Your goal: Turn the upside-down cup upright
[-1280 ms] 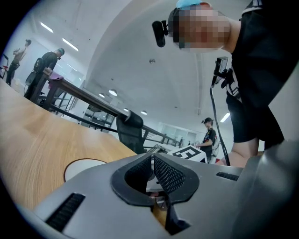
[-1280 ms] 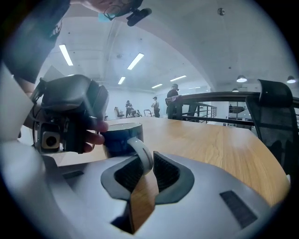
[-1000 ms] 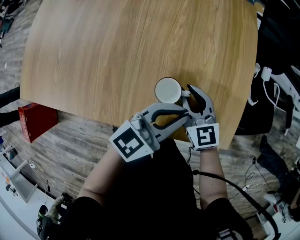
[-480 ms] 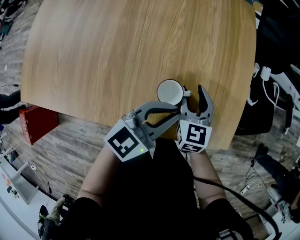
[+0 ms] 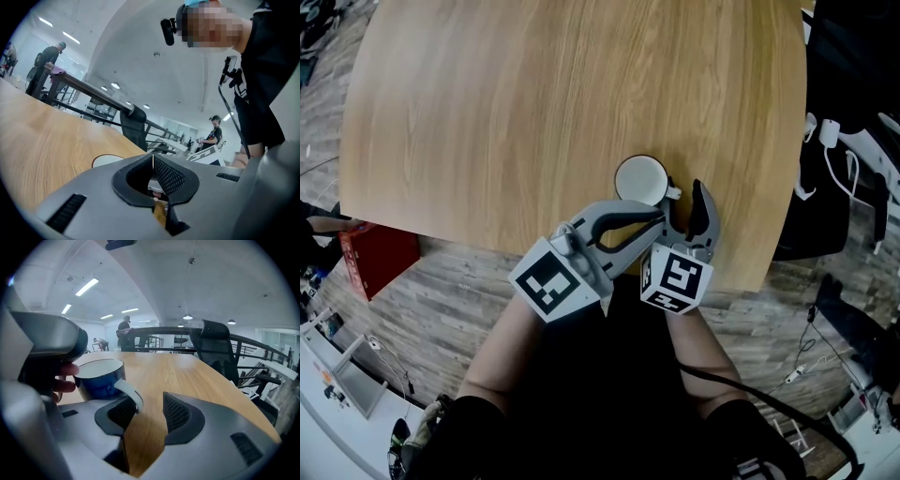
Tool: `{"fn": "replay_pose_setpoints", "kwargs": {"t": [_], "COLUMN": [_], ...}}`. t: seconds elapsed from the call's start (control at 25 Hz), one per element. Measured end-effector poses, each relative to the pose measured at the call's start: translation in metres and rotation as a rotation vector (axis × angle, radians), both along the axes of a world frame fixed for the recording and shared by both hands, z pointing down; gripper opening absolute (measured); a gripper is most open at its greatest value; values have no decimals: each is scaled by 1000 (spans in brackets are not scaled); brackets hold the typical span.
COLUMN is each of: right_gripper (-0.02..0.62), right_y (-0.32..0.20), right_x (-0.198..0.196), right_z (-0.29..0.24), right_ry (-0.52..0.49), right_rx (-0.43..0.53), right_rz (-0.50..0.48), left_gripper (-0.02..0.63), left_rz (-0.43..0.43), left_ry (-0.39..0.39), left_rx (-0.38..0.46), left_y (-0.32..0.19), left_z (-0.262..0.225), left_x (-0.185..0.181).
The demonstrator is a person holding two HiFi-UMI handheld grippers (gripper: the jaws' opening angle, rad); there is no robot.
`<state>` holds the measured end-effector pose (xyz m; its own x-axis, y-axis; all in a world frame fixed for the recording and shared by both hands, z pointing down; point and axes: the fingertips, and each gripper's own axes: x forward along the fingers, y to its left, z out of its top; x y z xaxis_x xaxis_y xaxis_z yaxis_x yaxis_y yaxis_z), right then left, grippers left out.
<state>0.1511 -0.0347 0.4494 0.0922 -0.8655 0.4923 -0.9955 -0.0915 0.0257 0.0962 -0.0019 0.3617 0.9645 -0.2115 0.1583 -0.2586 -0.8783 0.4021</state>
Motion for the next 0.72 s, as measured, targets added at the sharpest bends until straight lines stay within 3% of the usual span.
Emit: {"fn": "replay_pose_setpoints", "kwargs": {"t": [0.16,0.44,0.72], "right_gripper": [154,146,89], "right_y": [5,7,11], "right_x": [-1,2,-2], "right_z": [2,4,6], "right_ry": [-44,-34,-206], "right_rx": [-29,-40,-62], "right_rz": [57,23,100], "left_gripper": [9,9,8], "left_rz": [-17,88,142], "left_ry": [6,-80,-112], "left_rx": [-7,147,124], "left_y": [-2,-2,9], "left_z": [0,2,4], "left_x": [3,3,12]}}
